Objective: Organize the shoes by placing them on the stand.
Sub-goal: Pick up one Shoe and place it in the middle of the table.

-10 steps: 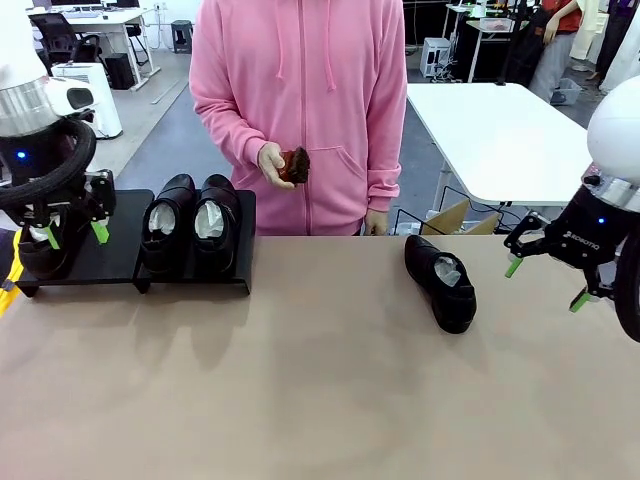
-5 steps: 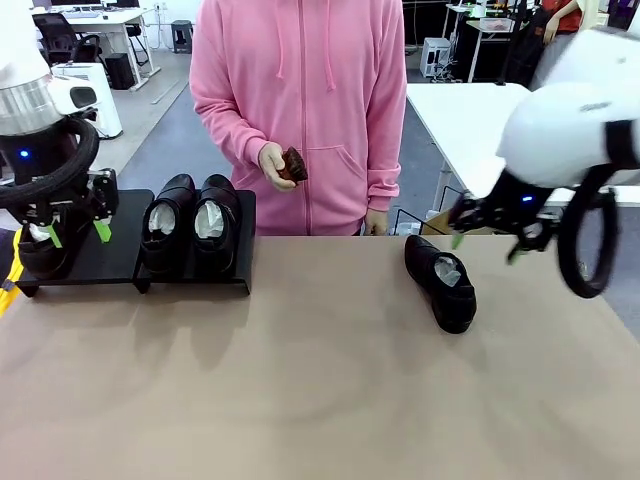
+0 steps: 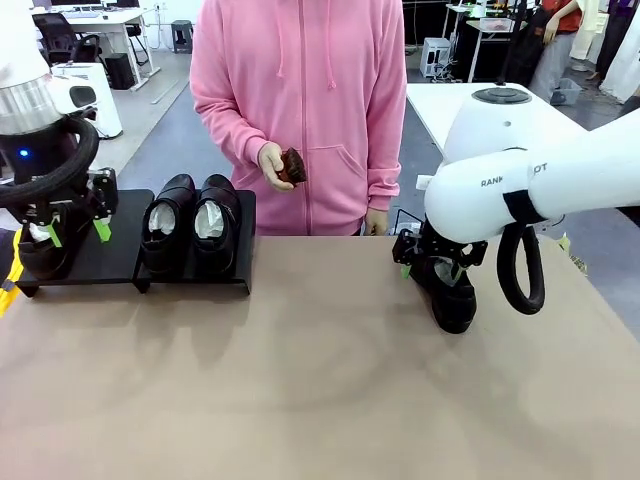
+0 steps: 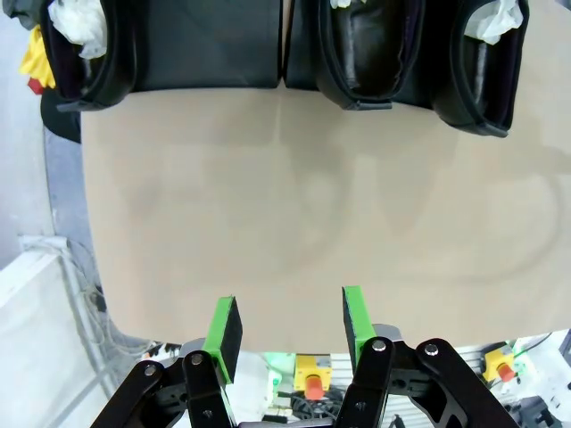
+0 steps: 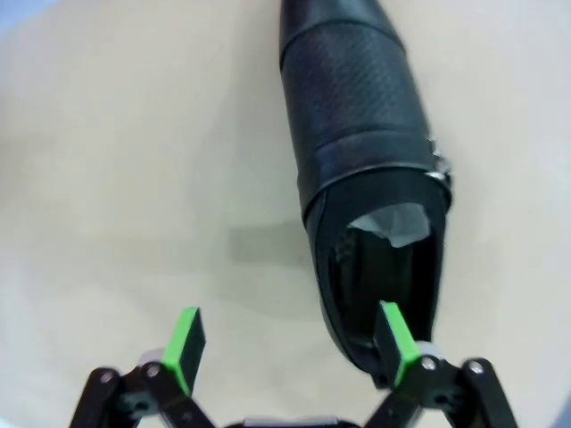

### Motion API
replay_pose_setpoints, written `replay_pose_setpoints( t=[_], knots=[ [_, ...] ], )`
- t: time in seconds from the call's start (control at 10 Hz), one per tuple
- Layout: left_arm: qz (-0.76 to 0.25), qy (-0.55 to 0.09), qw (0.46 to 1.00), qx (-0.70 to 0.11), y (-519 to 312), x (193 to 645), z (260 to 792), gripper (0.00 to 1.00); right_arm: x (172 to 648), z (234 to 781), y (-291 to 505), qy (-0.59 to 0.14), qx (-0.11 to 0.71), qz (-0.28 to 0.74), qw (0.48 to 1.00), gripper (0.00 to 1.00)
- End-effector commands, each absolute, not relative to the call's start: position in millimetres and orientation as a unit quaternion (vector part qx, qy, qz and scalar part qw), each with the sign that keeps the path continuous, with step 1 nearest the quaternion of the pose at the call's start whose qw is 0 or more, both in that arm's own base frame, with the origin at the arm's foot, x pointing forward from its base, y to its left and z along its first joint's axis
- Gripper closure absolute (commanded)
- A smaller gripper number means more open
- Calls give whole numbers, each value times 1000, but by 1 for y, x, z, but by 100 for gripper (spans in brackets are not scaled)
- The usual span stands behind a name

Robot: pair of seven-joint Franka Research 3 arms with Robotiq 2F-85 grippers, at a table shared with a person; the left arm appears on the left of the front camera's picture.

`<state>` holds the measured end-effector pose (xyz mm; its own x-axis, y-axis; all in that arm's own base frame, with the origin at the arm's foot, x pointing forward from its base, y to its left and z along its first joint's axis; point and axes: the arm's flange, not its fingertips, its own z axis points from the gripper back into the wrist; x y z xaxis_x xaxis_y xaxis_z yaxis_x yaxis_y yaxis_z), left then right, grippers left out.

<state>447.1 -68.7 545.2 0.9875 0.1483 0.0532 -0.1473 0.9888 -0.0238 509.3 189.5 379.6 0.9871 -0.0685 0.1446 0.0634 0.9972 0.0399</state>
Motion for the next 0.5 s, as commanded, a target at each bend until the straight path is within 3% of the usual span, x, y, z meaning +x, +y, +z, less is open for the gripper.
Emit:
replay_pose_setpoints(
  t=[0.0, 0.4],
  knots=[
    [76, -32, 997, -12, -67, 447, 546, 39, 520, 386, 187, -76, -1, 6, 997, 0],
    [76, -32, 997, -12, -67, 447, 546, 39, 529, 370, 196, -78, -16, 13, 997, 0]
  ],
)
